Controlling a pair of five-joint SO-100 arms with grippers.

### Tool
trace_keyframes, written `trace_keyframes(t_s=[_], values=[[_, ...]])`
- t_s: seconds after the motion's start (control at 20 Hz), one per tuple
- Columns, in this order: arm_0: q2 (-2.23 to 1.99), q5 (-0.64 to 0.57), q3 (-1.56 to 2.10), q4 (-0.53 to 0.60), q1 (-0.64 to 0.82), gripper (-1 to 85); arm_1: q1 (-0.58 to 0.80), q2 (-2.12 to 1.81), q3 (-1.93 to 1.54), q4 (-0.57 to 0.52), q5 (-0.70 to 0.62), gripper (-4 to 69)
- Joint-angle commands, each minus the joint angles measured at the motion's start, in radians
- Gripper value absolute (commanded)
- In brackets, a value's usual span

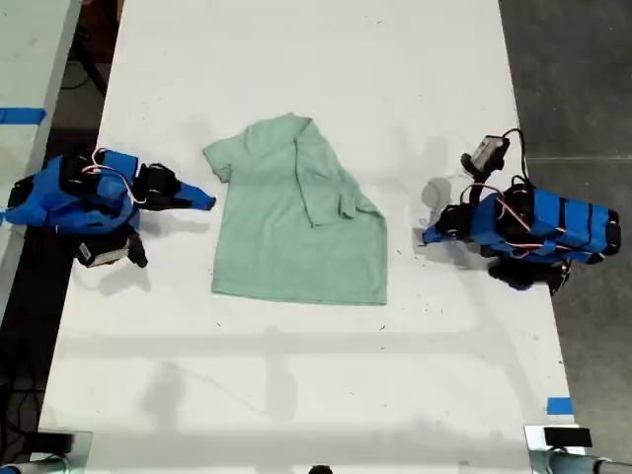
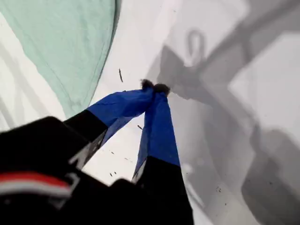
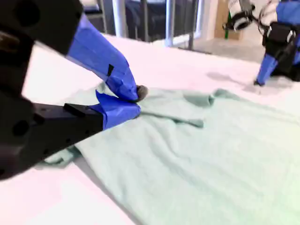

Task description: Fold t shirt

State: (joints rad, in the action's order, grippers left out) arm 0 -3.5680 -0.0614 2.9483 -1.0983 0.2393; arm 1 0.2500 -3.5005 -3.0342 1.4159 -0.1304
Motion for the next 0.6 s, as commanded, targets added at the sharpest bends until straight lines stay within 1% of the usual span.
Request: trace_keyframes(t_s=[0.0,0.1,0.2,0.25,0.3,0.4,0.5,0.55], values=[[0.249,-0.126,-0.167,0.020,0.172,-0.2,-0.006,-0.009,-0.032,-0.006,0.014,-1.2],[0.589,-0.233,-0.299,0.074,0.255,-0.2,-0.006,-0.009,-0.032,-0.006,0.012,-1.2],[0.943,-0.360,-0.469,0.072,0.368,-0.2,-0.006,-0.009,-0.032,-0.006,0.012,-1.2],[1.100,-0.413,-0.557,0.054,0.420,1.9,-0.008,-0.009,-0.032,-0.006,0.012,-1.2],[1.249,-0.448,-0.644,0.023,0.469,7.4,-0.009,-0.009,-0.032,-0.006,0.012,-1.2],[1.485,-0.558,-0.781,0.015,0.551,15.1,-0.009,-0.009,-0.032,-0.006,0.012,-1.2],[1.672,-0.629,-0.897,0.008,0.626,17.2,-0.011,-0.009,-0.032,-0.006,0.011,-1.2],[1.721,-0.637,-0.937,0.003,0.657,17.5,-0.011,-0.009,-0.032,-0.006,0.011,-1.2]])
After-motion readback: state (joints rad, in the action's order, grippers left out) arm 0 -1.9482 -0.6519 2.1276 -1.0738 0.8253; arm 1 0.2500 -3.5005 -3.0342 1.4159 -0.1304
